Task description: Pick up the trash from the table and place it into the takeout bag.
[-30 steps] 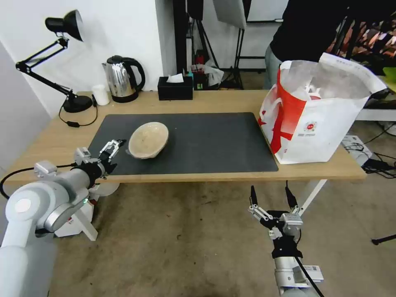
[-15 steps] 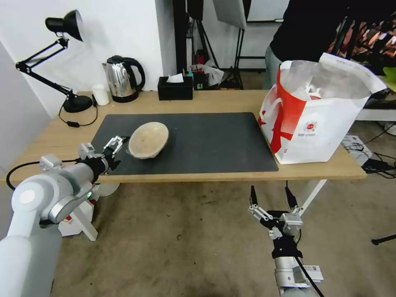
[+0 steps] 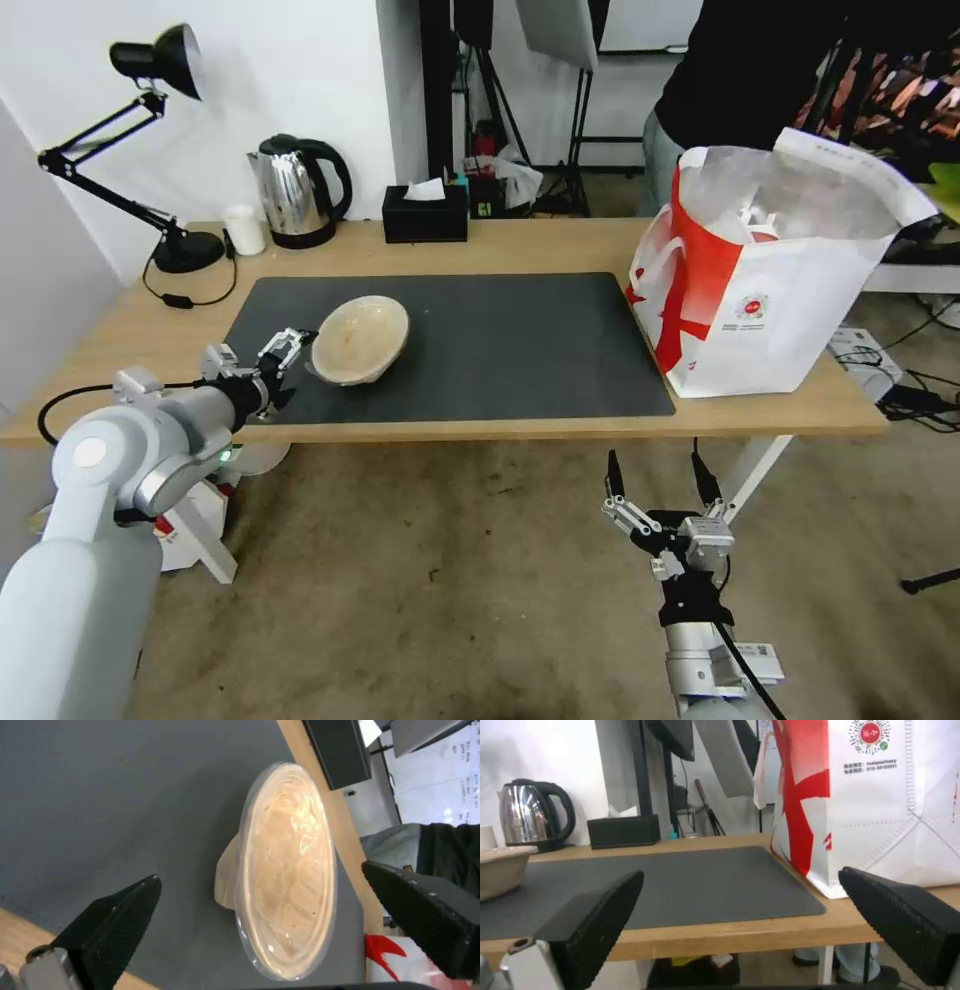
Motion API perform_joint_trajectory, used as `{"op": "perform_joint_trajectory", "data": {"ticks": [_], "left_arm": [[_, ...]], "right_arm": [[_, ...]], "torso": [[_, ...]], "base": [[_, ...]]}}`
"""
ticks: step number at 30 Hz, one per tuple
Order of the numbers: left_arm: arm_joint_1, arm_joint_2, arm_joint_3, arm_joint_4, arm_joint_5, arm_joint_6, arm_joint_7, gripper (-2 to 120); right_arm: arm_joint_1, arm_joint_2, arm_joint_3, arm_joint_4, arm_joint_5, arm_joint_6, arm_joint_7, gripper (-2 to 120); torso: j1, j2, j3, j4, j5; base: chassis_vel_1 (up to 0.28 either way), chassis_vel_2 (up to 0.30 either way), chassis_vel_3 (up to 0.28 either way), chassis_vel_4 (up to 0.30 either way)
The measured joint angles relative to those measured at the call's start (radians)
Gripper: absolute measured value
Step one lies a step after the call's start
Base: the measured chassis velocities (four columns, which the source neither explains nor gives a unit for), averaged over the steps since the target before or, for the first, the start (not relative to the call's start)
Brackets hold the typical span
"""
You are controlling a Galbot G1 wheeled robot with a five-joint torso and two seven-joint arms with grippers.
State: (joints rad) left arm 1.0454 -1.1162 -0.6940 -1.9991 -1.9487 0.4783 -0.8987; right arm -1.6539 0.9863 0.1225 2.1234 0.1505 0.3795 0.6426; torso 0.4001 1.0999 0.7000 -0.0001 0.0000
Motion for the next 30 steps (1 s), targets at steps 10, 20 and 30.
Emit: {"op": "perform_joint_trajectory", "data": {"ticks": [10,20,30], "left_arm": [[-0.024,0.002,0.017,0.020,0.000,0.001,-0.003,100],[-0.048,-0.008,0.030,0.057,0.002,0.004,-0.007,100],[-0.065,-0.016,0.038,0.094,0.003,0.012,-0.001,100]], "right_arm": [[0.000,0.000,0.000,0.000,0.000,0.000,0.000,100],[0.000,0.000,0.000,0.000,0.000,0.000,0.000,100],[0.000,0.000,0.000,0.000,0.000,0.000,0.000,100]], "torso": [[0.000,0.000,0.000,0.0000,0.0000],[0.000,0.000,0.000,0.0001,0.0000],[0.000,0.000,0.000,0.0001,0.0000]], "base": [[0.000,0.000,0.000,0.000],[0.000,0.000,0.000,0.000],[0.000,0.000,0.000,0.000]]}}
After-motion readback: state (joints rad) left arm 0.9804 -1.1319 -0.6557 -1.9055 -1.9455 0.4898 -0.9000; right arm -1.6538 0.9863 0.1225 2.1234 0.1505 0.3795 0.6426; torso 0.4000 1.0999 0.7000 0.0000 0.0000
